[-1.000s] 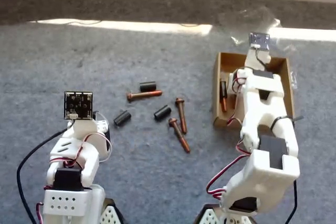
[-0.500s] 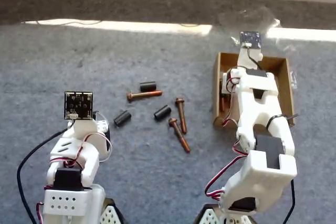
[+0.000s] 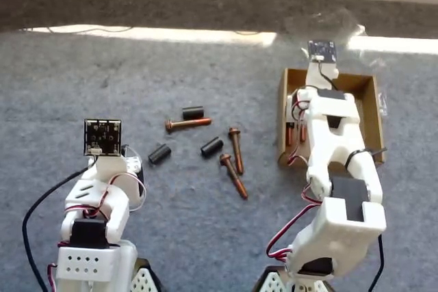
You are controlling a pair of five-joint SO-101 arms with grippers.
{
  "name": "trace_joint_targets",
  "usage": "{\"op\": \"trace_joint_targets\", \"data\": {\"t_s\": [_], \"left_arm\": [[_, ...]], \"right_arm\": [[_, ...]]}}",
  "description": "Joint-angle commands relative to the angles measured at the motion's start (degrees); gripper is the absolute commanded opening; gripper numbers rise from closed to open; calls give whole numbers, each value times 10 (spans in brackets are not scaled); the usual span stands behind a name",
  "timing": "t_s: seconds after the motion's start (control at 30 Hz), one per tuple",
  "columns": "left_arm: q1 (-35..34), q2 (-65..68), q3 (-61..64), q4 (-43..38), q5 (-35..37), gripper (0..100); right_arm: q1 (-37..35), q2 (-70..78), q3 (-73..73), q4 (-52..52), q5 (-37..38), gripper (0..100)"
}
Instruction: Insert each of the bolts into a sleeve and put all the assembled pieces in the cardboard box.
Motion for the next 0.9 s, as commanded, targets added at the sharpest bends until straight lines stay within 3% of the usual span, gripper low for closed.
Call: {"op": "trace_joint_targets", "data": {"t_s": [0.0,0.2,0.43,0.63,0.87], "left_arm": [[-2,-7,-6,-2,-4,5],[-4,-7,-10,-2,-4,5],[-4,-7,-7,-1,-4,5],[-4,-7,-6,2,-4,5],[-6,-7,-11,2,-4,5]], "right_arm": [[-15,-36,-65,90,9,126],[-39,-137,-166,220,5,126],[-109,-268,-180,236,6,123],[-163,-363,-180,313,7,76],[-180,-439,-180,366,4,71]]}}
